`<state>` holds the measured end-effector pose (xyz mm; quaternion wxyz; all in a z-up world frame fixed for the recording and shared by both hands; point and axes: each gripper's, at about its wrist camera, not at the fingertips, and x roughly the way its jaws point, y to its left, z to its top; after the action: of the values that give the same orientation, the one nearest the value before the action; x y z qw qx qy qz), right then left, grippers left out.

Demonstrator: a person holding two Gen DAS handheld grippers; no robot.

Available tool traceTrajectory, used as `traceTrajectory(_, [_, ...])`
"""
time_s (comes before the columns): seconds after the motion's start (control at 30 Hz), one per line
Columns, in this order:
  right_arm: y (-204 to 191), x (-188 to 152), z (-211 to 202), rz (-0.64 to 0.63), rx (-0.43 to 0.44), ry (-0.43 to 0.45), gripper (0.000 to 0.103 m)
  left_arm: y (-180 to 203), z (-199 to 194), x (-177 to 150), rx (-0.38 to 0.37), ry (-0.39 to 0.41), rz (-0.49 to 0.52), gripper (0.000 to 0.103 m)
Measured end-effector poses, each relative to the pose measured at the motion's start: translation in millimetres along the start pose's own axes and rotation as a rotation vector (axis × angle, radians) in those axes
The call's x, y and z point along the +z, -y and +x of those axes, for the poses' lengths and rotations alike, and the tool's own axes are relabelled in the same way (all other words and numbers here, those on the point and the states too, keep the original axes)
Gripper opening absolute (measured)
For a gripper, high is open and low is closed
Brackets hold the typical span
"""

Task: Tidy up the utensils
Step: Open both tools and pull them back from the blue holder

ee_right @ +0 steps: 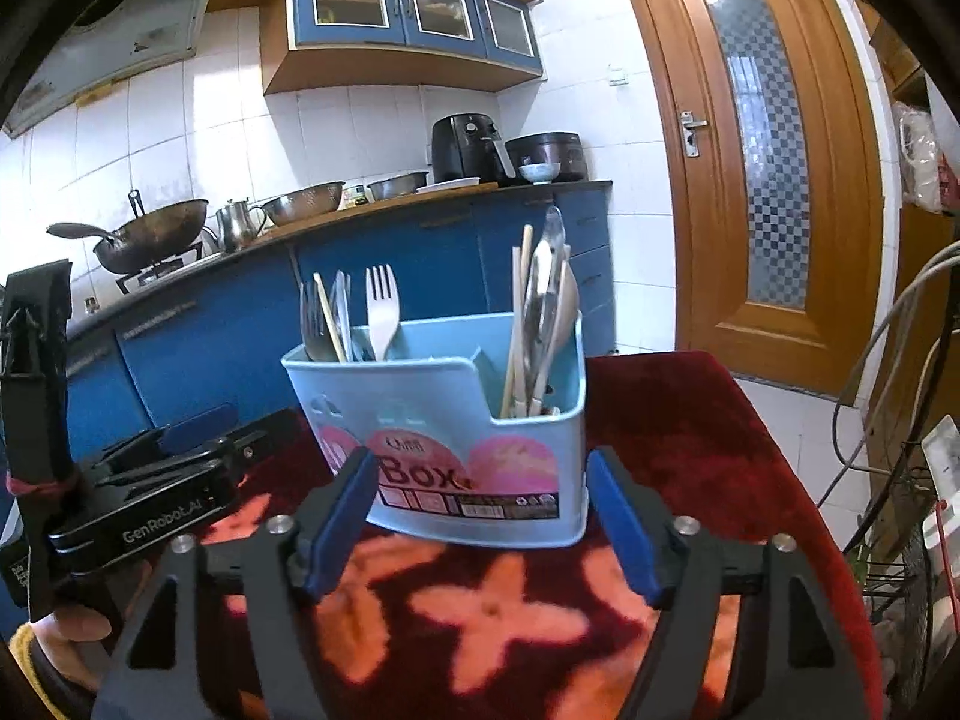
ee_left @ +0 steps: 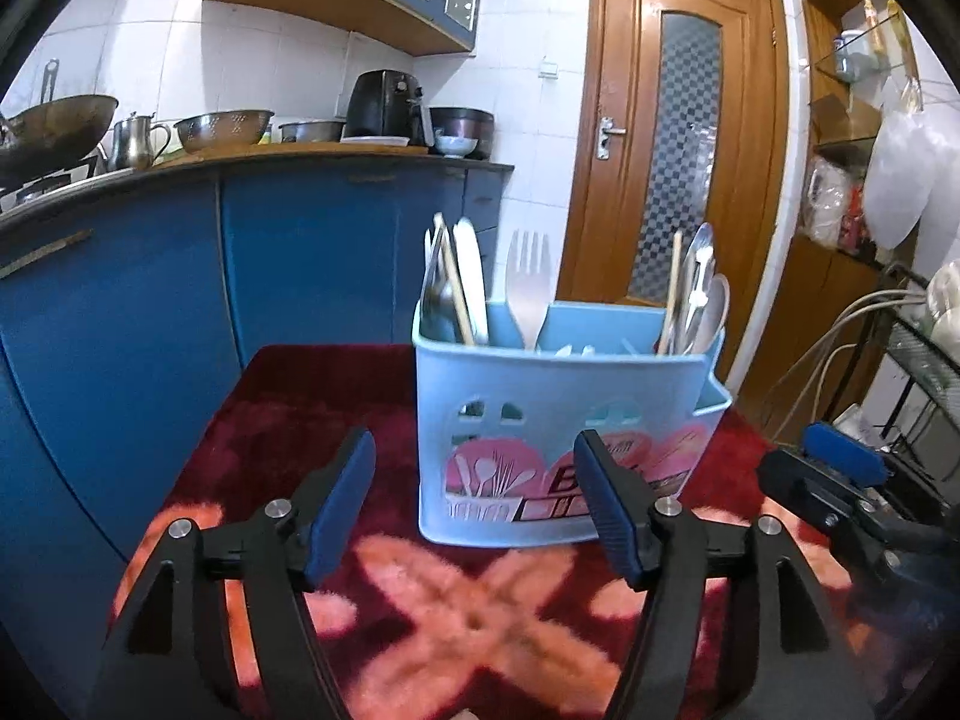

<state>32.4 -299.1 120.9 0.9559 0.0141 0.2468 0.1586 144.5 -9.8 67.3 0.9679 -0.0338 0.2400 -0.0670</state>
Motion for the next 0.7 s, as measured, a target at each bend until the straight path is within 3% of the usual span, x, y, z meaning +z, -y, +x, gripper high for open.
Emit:
traceTrajectory(0.1, [2,-8,5,-0.006,-0.024,0.004,0.083,-1,6,-8,0.009,-0.006,-0.006,0.076])
traceTrajectory(0.23, [4,-16,11,-0.018,-0.061,0.013,0.084,0,12,-18,0.040,0.008,0.025,0.077])
traceTrajectory(0.7, [14,-22,16,0.016,-0.061,-0.009,0.087,-13,25,-26,0.060,-0.019,-0.021,0.079])
